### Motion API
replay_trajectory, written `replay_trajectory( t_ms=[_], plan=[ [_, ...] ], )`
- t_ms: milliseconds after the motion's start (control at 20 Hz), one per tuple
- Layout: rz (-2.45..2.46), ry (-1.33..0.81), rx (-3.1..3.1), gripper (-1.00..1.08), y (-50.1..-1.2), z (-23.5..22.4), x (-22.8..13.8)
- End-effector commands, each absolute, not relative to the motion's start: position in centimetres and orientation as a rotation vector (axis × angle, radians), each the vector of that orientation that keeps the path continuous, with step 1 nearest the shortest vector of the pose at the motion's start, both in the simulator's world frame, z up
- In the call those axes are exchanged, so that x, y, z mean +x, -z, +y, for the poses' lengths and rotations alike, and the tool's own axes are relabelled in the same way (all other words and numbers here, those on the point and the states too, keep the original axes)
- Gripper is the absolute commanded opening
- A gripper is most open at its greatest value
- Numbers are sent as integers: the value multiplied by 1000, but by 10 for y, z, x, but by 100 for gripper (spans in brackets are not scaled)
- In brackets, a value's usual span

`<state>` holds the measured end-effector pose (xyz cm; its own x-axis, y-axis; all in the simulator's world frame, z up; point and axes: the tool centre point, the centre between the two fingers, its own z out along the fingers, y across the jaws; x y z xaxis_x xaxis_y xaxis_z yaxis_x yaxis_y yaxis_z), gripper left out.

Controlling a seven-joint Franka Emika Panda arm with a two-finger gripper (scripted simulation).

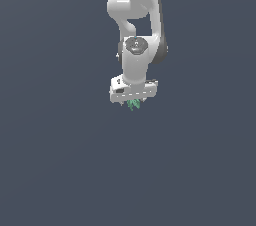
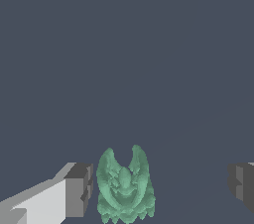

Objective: Pick up the object and move it to a goal position.

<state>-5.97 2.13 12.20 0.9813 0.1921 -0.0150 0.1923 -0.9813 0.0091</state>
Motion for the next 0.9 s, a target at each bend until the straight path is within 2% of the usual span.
replay_trajectory(
  t_ms=[0,450,850],
  plan=[
    [352,16,3114,100,-113,24,-75],
    [472,3,3105,100,-94,29,-113],
    [496,1,3102,100,-90,30,-121]
  ],
)
